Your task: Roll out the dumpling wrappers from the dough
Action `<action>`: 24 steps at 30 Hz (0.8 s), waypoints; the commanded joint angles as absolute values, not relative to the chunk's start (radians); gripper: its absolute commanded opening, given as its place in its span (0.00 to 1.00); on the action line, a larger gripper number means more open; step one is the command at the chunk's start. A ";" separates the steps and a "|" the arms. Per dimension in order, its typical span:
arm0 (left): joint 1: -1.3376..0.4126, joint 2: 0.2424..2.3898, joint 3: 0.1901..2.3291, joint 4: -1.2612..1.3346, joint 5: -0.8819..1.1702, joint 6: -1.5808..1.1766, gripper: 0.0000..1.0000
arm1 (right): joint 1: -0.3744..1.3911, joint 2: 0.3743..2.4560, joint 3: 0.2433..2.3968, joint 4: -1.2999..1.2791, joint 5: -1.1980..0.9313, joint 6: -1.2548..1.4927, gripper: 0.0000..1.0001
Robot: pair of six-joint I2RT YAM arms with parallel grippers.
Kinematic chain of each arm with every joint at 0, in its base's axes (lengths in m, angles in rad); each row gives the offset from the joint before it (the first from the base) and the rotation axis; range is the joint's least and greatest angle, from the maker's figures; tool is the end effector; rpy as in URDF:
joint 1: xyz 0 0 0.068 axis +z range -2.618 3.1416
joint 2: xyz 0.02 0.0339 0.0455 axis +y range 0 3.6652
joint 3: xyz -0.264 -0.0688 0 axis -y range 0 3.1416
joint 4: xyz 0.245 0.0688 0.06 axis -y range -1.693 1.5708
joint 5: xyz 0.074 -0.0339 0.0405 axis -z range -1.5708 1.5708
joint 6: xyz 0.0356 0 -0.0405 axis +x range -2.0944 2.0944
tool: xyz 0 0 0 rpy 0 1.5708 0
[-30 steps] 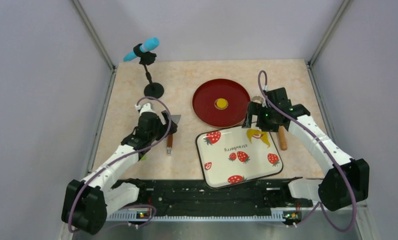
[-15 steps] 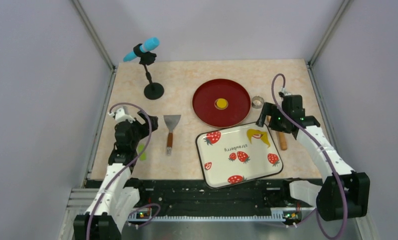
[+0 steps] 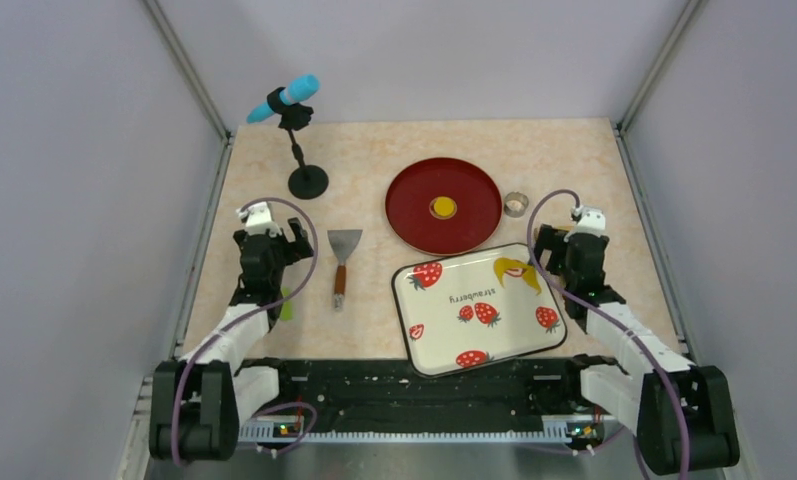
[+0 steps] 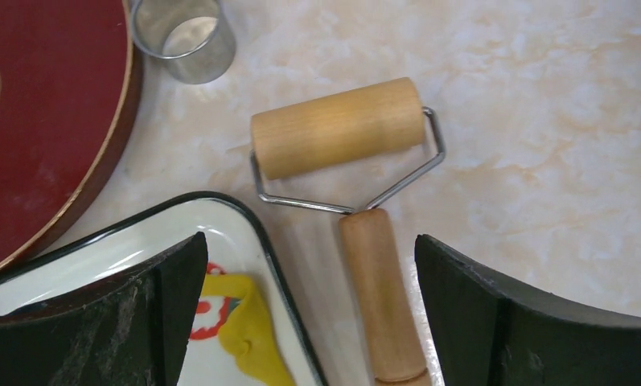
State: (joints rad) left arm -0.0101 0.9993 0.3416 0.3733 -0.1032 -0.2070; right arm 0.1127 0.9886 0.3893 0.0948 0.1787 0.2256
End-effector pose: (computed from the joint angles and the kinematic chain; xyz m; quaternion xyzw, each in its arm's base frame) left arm 0.2128 0.0015 0.2026 -0.1093 0.7922 -0.0239 0.5999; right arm 0.2058 0.0169 0.1927 0.0937 0.8539 0.0095 0.5119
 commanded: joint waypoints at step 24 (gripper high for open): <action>0.046 1.447 0.323 1.000 -0.048 -0.026 0.99 | -0.031 1.453 0.180 1.216 0.052 0.062 0.99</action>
State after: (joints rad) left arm 0.0231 1.3727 0.3836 0.7292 -0.0212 -0.0544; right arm -0.0227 1.4525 0.1822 1.0618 0.1104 0.0784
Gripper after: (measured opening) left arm 0.987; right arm 0.987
